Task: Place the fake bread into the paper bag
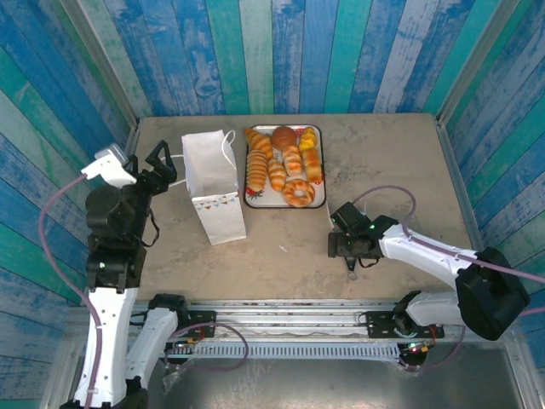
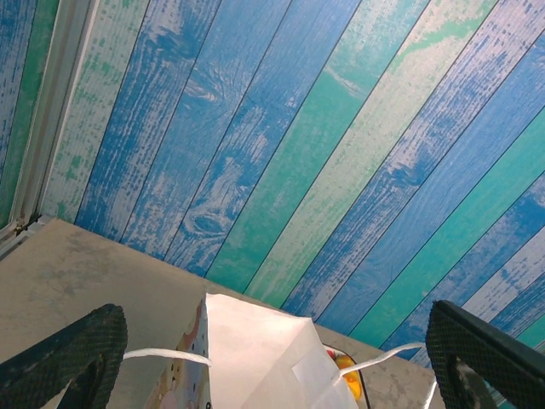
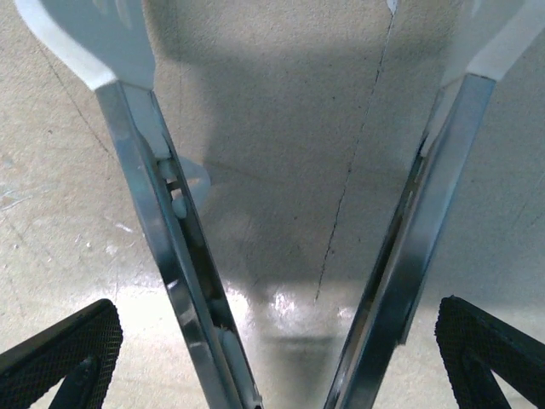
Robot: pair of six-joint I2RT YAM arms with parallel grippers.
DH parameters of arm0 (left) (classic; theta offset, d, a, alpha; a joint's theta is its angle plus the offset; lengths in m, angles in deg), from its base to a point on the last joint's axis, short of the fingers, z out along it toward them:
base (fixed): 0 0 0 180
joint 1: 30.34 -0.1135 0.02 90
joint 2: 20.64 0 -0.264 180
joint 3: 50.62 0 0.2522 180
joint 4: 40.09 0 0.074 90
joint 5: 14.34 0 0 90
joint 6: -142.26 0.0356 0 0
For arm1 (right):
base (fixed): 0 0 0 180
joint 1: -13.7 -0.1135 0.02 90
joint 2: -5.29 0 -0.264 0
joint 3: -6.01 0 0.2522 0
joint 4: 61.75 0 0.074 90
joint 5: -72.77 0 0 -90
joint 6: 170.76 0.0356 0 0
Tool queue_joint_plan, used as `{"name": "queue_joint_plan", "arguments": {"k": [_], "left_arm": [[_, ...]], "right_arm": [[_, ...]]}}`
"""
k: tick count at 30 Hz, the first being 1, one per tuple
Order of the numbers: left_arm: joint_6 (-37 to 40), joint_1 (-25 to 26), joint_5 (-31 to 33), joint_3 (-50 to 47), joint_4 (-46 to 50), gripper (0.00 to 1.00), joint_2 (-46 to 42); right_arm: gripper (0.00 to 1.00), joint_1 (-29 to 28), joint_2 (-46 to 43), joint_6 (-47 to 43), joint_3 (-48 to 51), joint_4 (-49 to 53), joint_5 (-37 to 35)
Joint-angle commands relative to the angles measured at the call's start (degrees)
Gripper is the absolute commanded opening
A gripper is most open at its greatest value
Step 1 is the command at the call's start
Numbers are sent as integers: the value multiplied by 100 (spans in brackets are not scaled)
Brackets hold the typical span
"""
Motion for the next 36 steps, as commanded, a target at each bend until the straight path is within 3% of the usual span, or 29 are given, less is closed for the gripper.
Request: {"name": "queue_joint_plan", "arguments": {"k": [1,18,30,36], "left_arm": [[8,-17,-65,60,-65,94,37],[118,-17,-7,285,154,94,118],[136,-17,1,285,146,94,164],[153,-17,66,268,148,94,136]], "right_arm": [[96,-28,135,34,13,-93,-238],[84,123,404,131,170,-425,-238],[66,181,303,223,333,-480,-130],[52,182,56,176,246,-271,-261]]}}
